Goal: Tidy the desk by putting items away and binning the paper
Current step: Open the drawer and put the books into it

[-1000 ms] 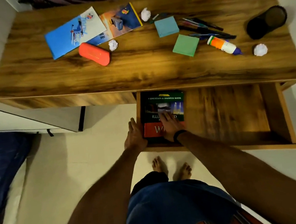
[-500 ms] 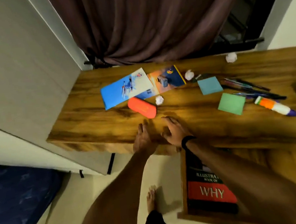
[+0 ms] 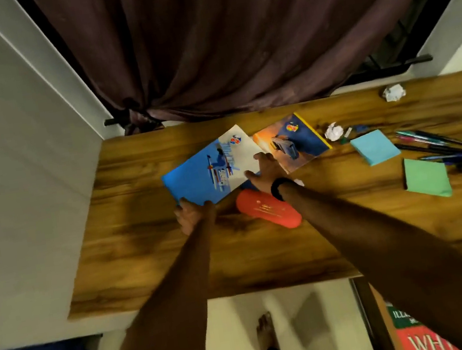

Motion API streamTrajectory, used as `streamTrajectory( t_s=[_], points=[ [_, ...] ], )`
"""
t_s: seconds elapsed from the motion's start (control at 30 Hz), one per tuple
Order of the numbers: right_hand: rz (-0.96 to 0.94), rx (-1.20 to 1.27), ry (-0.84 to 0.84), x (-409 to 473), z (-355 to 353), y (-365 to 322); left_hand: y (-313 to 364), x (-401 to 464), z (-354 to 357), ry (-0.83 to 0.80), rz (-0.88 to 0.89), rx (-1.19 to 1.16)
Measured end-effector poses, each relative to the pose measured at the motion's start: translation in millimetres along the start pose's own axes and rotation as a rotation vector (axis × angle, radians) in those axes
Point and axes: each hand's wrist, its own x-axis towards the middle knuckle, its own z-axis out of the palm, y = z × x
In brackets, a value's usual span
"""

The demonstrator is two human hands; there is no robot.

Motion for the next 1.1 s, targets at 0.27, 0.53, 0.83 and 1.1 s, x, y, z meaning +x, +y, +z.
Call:
streamTrajectory(
  t_s=[0.27, 0.53, 0.83, 1.1],
  points=[
    [0.325, -0.149, -0.076, 67.2, 15.2, 1.7, -18.9, 31.9, 9.8, 0.106, -0.293, -0.153],
    [0.401, 0.626, -0.084, 56.2, 28.8, -27.2, -58.3, 120.7, 23.7, 0.054, -0.44, -0.459],
    [0.138, 1.049, -0.141, -32.6, -18.1, 22.5, 68.7, -2.8, 7.2, -0.384, -0.118, -1.181],
    [0.328, 1.029, 0.084, -130.7, -133.5, 160.6, 71.9, -112.5, 48.7, -0.937, 0.072, -0.844]
  ],
)
